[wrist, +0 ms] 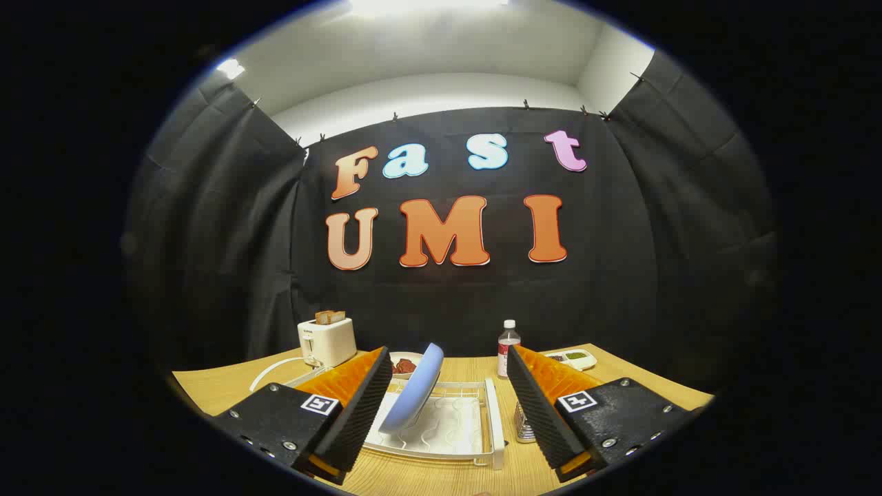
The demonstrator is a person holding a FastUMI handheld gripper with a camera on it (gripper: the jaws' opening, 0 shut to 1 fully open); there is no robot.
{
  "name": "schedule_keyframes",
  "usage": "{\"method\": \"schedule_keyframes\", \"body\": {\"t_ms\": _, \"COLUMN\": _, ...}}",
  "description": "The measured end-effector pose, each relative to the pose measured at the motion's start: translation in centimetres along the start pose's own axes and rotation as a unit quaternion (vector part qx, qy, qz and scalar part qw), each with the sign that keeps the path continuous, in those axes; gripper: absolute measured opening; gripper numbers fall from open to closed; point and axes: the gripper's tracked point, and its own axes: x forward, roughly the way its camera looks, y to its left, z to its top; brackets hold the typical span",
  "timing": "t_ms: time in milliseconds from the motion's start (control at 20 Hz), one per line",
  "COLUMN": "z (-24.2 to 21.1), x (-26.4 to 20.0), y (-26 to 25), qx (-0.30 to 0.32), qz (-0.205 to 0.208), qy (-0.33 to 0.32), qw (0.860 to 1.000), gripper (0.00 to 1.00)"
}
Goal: Take the plate from the dish rack, then take the spoon from the basket and place it into the plate.
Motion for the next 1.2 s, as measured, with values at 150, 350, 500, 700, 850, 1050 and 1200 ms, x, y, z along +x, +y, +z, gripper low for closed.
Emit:
{"method": "schedule_keyframes", "body": {"t_ms": 150, "z": -0.1, "x": 0.1, "y": 0.1, "qx": 0.001, "qz": 0.002, "qy": 0.002, "qw": 1.0, "gripper": 0.99}}
{"method": "schedule_keyframes", "body": {"t_ms": 350, "z": -0.4, "x": 0.1, "y": 0.1, "qx": -0.002, "qz": 0.0, "qy": 0.004, "qw": 1.0, "gripper": 0.99}}
{"method": "schedule_keyframes", "body": {"t_ms": 500, "z": -0.5, "x": 0.2, "y": 0.2, "qx": -0.003, "qz": 0.0, "qy": 0.006, "qw": 1.0, "gripper": 1.0}}
{"method": "schedule_keyframes", "body": {"t_ms": 700, "z": -0.7, "x": 0.7, "y": 0.3, "qx": 0.01, "qz": 0.008, "qy": 0.019, "qw": 1.0, "gripper": 1.0}}
{"method": "schedule_keyframes", "body": {"t_ms": 850, "z": -0.7, "x": 1.3, "y": 0.6, "qx": 0.014, "qz": 0.023, "qy": 0.032, "qw": 0.999, "gripper": 0.99}}
{"method": "schedule_keyframes", "body": {"t_ms": 1050, "z": -0.6, "x": 2.9, "y": 1.5, "qx": 0.011, "qz": 0.054, "qy": 0.063, "qw": 0.996, "gripper": 0.99}}
{"method": "schedule_keyframes", "body": {"t_ms": 1200, "z": -0.7, "x": 4.7, "y": 2.5, "qx": 0.025, "qz": 0.081, "qy": 0.106, "qw": 0.991, "gripper": 1.0}}
